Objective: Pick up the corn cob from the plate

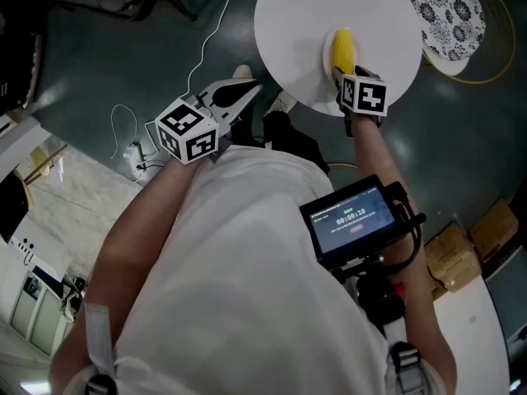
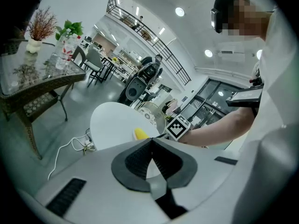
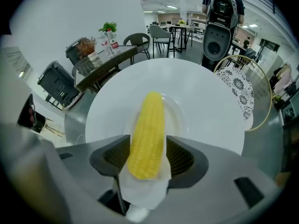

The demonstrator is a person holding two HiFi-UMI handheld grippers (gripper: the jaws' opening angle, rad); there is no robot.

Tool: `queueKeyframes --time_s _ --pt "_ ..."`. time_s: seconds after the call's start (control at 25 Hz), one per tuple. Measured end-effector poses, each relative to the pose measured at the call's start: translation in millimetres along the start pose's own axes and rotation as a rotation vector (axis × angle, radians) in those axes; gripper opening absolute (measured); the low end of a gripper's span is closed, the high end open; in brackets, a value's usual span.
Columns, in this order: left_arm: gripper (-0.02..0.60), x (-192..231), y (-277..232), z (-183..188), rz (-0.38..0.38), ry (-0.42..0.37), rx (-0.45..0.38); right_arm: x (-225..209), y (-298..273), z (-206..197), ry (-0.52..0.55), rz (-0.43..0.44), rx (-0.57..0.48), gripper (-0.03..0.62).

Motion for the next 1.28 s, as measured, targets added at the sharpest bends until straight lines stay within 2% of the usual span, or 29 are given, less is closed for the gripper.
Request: queueKeyframes --time_s 0.52,1.28 --pt "0.006 -6.2 0.7 -1.4 -0.002 0.008 -0.013 -1.9 -4.3 0.7 -0.019 -0.020 0.039 0.234" --pt "0.006 -4.4 -1.6 -2.6 -0.013 0.006 -0.015 -0.1 -1.6 -3.1 -0.093 0.063 0.027 0.224"
Point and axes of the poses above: the fingertips, and each gripper's own axes: y backward along the fingers, x to its left, z out of its top, the point moved 10 cm from there along y, backward along the fingers, and after that the axes turned 10 degrees about -y, right-handed, at the moved point
